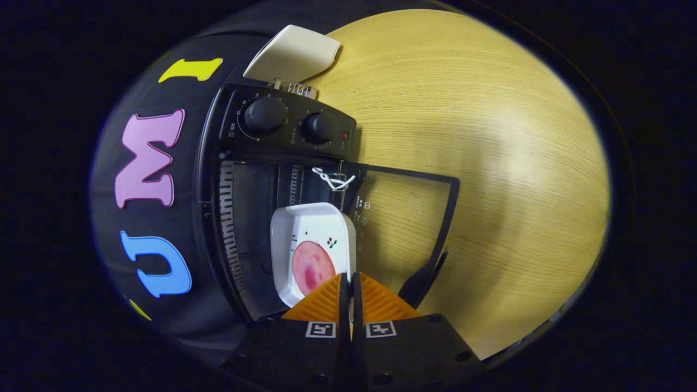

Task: Open the toaster oven, put the food inside, and close the toaster oven door.

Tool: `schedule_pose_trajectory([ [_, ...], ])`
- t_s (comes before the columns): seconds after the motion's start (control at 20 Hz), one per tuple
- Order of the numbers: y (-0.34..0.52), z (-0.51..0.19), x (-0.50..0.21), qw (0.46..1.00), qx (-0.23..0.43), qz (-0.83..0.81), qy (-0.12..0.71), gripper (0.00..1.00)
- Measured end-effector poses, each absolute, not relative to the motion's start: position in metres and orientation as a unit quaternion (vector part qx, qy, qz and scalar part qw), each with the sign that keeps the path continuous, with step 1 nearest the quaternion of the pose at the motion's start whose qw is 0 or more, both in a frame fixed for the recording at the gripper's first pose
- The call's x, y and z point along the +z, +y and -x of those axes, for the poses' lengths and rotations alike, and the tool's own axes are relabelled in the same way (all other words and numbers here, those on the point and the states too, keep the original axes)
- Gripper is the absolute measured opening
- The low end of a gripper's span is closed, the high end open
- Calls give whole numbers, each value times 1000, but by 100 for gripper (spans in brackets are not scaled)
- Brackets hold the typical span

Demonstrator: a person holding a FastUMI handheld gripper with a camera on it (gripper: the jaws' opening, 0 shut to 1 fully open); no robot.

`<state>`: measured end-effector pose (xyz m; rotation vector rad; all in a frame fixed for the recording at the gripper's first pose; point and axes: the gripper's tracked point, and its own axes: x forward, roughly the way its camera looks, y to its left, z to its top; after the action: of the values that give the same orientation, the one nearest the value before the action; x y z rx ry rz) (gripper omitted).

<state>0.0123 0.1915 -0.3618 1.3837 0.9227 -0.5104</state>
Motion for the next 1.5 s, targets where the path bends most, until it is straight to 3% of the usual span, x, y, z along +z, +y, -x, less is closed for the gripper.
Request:
schedule_pose_trajectory([
  [0.35, 205, -57, -369, 629, -275, -629, 366, 6],
  [0.6, 211, -68, -364, 633, -248, -642, 355, 10],
  [0.65, 209, -67, -360, 635, -241, -642, 355, 14],
  [0.85, 215, -57, -351, 641, -209, -639, 371, 49],
  [0.9, 217, -54, -348, 642, -198, -638, 375, 67],
  [1.05, 223, -38, -334, 677, -154, -602, 395, 99],
  [1.5, 188, 7, -311, 849, -15, -305, 432, 98],
])
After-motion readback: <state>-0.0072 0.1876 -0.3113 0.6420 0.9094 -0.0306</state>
